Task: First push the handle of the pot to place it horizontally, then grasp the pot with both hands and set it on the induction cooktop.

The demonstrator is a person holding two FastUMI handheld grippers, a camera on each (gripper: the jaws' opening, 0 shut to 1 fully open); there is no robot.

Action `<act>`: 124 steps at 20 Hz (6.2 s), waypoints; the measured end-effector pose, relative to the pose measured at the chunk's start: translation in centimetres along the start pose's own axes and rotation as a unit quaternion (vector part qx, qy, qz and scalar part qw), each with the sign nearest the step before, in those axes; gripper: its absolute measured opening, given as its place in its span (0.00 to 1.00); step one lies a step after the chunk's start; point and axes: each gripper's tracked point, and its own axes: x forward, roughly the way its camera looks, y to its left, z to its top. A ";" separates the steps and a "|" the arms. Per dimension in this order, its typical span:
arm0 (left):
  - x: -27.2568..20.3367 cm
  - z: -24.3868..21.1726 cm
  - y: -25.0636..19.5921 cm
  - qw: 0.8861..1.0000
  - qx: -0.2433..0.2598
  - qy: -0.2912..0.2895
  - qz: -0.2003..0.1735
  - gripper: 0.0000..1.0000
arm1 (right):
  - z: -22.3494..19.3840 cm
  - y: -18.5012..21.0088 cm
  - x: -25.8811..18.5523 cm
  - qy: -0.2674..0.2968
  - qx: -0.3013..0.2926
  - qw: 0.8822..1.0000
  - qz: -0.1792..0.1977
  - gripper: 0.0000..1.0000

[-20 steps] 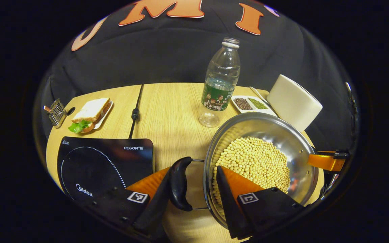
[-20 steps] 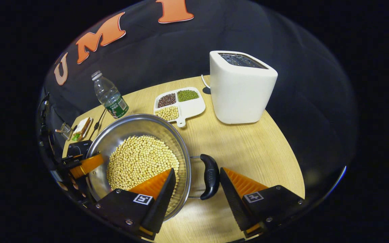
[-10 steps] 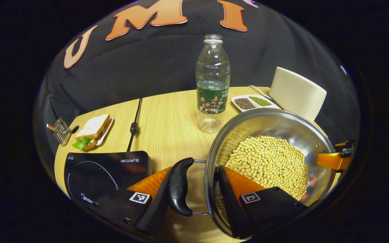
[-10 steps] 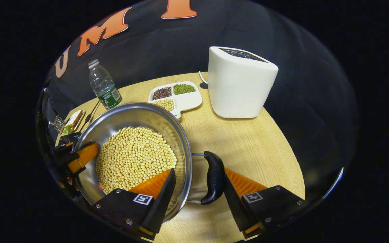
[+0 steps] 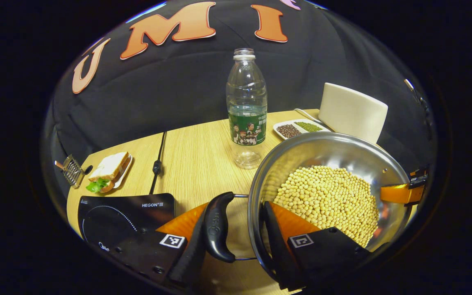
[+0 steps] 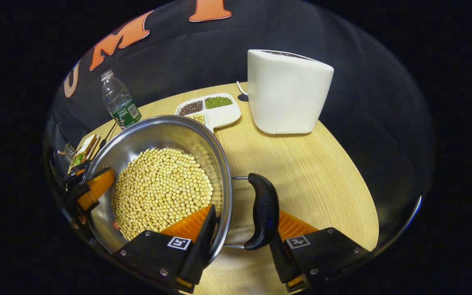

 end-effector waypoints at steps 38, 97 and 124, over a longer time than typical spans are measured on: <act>-19.3 1.3 25.0 0.983 -0.074 -0.067 0.153 0.72 | 5.9 24.5 -13.1 -0.123 -0.097 0.982 0.104 0.58; -28.4 7.2 32.8 0.965 -0.078 -0.132 0.213 0.94 | 7.8 34.9 -14.8 -0.204 -0.139 0.960 0.130 0.81; -71.7 32.2 33.0 0.839 -0.067 -0.483 0.242 0.99 | 23.0 12.4 -58.2 -0.574 -0.084 0.813 0.056 0.97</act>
